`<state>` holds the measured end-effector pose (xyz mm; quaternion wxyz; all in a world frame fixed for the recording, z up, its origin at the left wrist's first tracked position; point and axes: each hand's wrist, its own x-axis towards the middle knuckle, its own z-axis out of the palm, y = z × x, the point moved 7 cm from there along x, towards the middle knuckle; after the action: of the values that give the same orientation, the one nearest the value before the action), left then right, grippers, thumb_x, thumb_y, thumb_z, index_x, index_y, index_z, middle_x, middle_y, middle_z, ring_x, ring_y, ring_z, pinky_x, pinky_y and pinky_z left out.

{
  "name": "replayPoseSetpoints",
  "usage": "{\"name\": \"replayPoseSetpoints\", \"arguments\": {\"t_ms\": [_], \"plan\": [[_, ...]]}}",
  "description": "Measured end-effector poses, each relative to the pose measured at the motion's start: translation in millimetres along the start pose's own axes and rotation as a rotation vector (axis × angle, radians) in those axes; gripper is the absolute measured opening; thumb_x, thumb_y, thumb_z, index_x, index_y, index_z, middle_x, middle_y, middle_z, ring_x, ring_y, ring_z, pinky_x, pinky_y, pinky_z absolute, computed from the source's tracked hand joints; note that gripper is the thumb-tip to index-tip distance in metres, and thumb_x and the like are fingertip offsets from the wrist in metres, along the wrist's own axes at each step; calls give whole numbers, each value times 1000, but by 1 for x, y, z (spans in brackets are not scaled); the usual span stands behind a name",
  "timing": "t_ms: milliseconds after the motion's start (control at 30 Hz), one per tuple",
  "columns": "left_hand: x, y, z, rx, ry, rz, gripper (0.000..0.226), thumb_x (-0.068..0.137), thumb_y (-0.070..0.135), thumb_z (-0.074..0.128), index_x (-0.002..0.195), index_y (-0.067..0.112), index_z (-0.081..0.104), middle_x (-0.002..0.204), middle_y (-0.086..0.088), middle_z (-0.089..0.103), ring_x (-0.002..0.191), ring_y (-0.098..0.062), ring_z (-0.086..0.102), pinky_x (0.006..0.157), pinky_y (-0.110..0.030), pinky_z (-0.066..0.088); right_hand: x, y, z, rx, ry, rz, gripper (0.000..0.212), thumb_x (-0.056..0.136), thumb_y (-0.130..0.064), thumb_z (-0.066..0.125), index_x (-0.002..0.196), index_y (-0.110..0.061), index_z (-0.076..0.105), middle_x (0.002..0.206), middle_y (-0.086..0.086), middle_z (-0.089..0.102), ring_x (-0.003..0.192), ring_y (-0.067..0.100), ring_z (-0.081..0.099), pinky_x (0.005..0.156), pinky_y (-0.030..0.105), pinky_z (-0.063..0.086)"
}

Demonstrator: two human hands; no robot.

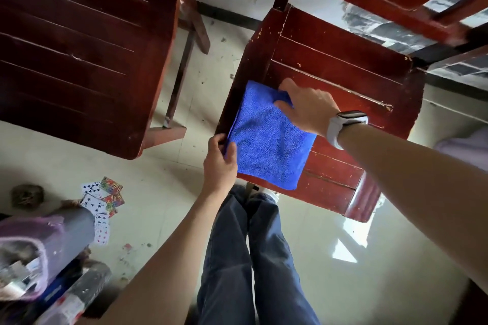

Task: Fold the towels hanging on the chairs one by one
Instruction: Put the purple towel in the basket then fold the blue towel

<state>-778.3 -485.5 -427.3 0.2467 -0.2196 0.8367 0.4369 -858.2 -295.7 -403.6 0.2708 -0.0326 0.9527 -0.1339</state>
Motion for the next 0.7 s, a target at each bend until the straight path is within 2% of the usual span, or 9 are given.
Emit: {"name": "replayPoseSetpoints", "arguments": {"t_ms": [133,267,300,367,433,500,600,667,700], "plan": [[3,-4,5,131,-19,-21,25,89,20,55,104,0,59,101,-20,65,94,-34,58,74,-29,35,6,2,9,-61,25,-14,33,96,-39,36,122,-17,38,101,16,64,90,38,62,66,36,37],[3,-7,3,215,-39,-94,26,93,18,47,109,0,57,110,-22,63,102,-34,55,80,-31,34,2,10,18,-39,-30,42,44,92,-46,41,128,-20,38,118,9,56,104,33,57,77,38,42],[3,-6,3,246,-41,-95,26,93,19,46,111,2,56,111,-20,62,103,-34,55,80,-31,35,-1,13,17,-5,-14,57,47,92,-45,43,131,-20,39,121,9,54,109,32,54,84,40,41],[1,1,-1,333,-16,-52,29,91,21,49,115,6,53,114,-17,61,107,-33,54,85,-32,39,-14,14,4,42,170,44,47,91,-39,41,131,-15,42,122,12,52,112,33,50,92,45,37],[1,15,-8,437,66,116,39,86,19,56,122,6,50,117,-18,57,109,-35,52,88,-39,42,-38,11,-10,-17,407,-10,39,88,-26,41,123,-10,49,114,15,56,103,32,49,86,46,41],[1,31,-5,583,97,370,49,81,15,60,127,4,46,124,-19,53,114,-37,50,88,-44,45,-69,1,-2,-144,516,-117,34,82,-14,47,115,-7,53,109,16,60,99,27,44,85,46,40],[1,52,20,876,-39,736,58,82,21,50,138,13,35,145,-15,38,133,-35,37,96,-50,41,-114,-24,52,-277,413,-314,39,80,-16,44,115,-8,59,120,14,60,117,28,48,100,46,33],[3,57,41,1078,-196,950,60,83,35,40,140,22,30,149,-10,33,136,-32,33,101,-56,35,-130,-33,93,-355,242,-334,45,81,-23,44,124,-10,54,134,14,53,126,30,47,104,50,30],[7,55,48,1159,-269,1018,61,82,40,42,141,25,30,149,-9,33,136,-31,32,102,-58,32,-133,-33,109,-389,159,-306,50,81,-28,44,128,-12,50,139,14,48,129,30,44,105,50,27]]}}
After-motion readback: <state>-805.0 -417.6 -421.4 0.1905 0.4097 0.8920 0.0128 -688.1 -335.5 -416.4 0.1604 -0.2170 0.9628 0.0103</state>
